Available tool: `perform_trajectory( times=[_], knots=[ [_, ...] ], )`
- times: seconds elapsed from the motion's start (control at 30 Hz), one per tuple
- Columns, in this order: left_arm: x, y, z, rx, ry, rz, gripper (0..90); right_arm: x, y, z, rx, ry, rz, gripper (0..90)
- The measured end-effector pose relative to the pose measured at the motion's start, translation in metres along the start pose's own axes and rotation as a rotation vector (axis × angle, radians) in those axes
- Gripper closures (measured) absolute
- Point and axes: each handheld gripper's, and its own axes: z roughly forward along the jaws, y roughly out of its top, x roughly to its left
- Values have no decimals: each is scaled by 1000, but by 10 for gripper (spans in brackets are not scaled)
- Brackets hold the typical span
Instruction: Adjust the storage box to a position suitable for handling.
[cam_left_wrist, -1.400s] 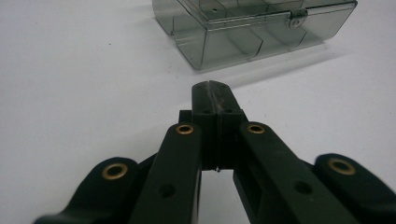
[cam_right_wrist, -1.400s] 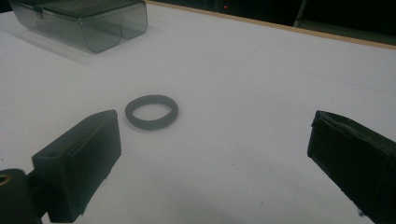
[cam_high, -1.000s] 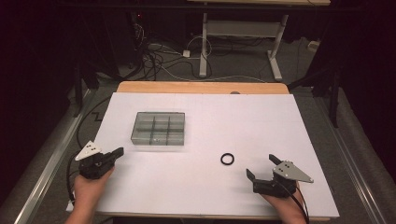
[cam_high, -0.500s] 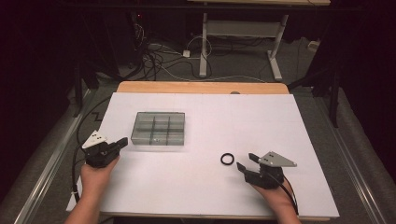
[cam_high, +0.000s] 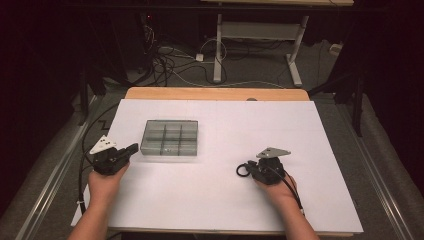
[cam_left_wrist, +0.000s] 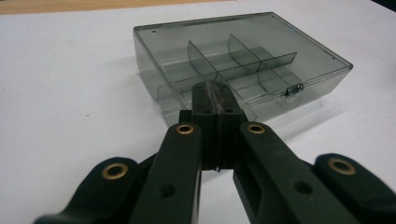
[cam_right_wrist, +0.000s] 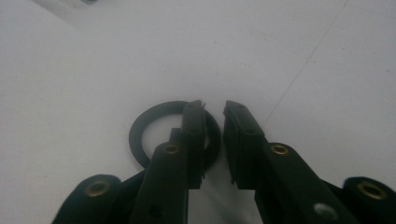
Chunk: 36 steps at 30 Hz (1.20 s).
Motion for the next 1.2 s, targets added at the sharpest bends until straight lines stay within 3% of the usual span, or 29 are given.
perform_trajectory(
  times=[0.17,0.33,0.57,0.77,0.83,0.9,0.93,1.0,1.2],
  knots=[
    [-1,3,2,-3,0,6,877,1,-1,-1,1,-19,-20,888],
    [1,5,5,-6,-3,-3,877,-2,-15,-21,-15,-44,-33,888],
    [5,8,10,-18,-6,-21,877,-20,-50,-63,-8,-107,-28,888],
    [5,17,16,-11,-5,-14,877,-19,-67,-81,0,-130,-31,880],
    [4,20,18,-14,-4,-12,877,-19,-70,-79,-4,-138,-21,866],
    [4,23,21,-11,-3,-12,877,-21,-70,-80,-13,-137,-16,763],
    [4,23,21,-11,-3,-12,877,-21,-70,-80,-13,-137,-16,763],
    [5,27,23,-8,4,-7,877,-21,-71,-84,-46,-126,17,675],
    [11,34,29,-8,20,-28,877,-18,-69,-90,-133,-94,16,602]
  ],
)
